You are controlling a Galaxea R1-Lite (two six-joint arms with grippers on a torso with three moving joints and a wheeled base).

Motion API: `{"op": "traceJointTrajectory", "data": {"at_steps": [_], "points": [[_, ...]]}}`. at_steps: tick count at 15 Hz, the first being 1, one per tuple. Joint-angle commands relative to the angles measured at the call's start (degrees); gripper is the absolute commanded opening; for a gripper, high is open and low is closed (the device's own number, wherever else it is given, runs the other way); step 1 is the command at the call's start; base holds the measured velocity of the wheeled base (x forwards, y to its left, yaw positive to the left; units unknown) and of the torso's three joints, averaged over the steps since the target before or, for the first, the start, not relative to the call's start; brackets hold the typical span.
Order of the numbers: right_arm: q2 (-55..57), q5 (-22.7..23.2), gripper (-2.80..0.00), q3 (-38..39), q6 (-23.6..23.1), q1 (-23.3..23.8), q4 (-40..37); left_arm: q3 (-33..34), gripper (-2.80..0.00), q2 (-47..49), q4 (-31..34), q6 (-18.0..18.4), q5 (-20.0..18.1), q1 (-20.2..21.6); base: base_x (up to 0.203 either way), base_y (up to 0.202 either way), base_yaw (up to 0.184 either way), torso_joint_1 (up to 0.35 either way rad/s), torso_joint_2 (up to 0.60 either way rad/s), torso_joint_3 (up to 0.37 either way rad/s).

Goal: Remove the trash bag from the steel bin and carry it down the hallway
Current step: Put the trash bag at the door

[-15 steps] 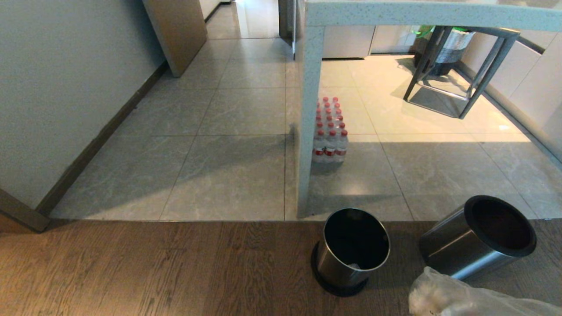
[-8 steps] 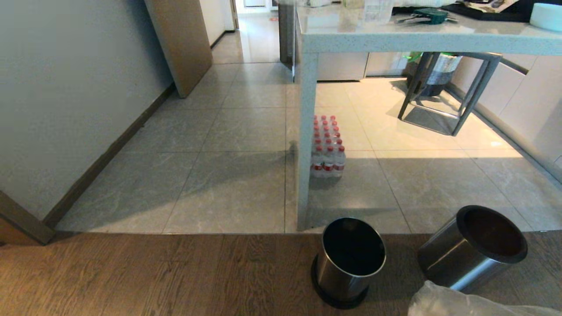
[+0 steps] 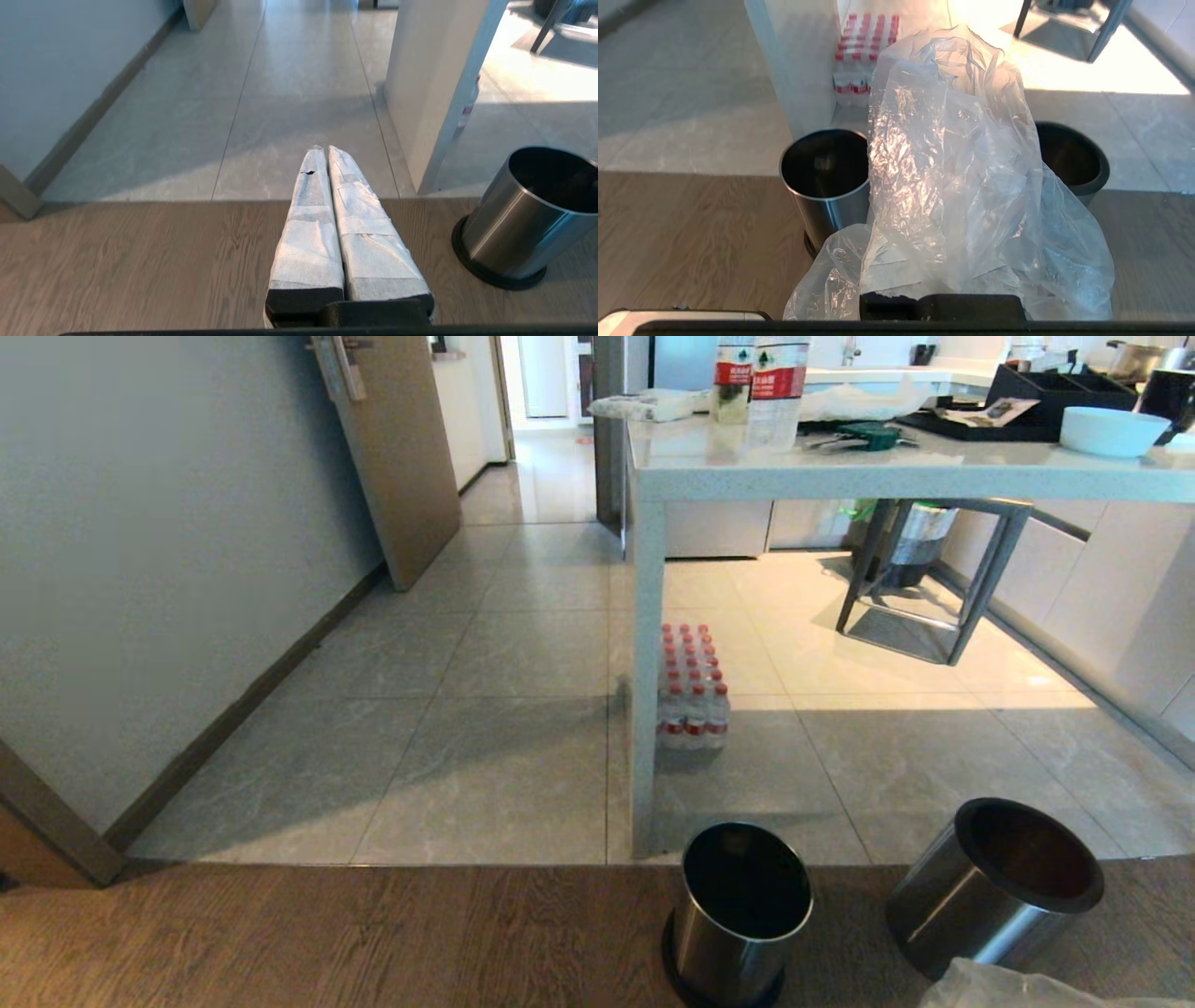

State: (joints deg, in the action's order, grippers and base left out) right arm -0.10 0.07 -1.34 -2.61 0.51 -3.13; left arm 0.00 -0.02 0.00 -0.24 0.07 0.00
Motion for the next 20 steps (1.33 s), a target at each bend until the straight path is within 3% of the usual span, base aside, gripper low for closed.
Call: {"op": "traceJointTrajectory", "data": {"at_steps": [1,16,20], "points": [[0.1,0.0,-2.8,0.0,0.0,-0.1,0.0,0.0,-2.8,0.0,0.0,0.0,0.0,0.0,0.0,0.0,0.0,-0.002,0.0,0.193],[0.1,0.0,-2.8,0.0,0.0,0.0,0.0,0.0,-2.8,0.0,0.0,0.1,0.0,0.0,0.0,0.0,0.0,0.001,0.0,0.036],[0.2,0.0,-2.8,0.0,0.0,-0.1,0.0,0.0,-2.8,0.0,-0.1,0.1,0.0,0.0,0.001,0.16,-0.004,0.002,0.0,0.001]]}}
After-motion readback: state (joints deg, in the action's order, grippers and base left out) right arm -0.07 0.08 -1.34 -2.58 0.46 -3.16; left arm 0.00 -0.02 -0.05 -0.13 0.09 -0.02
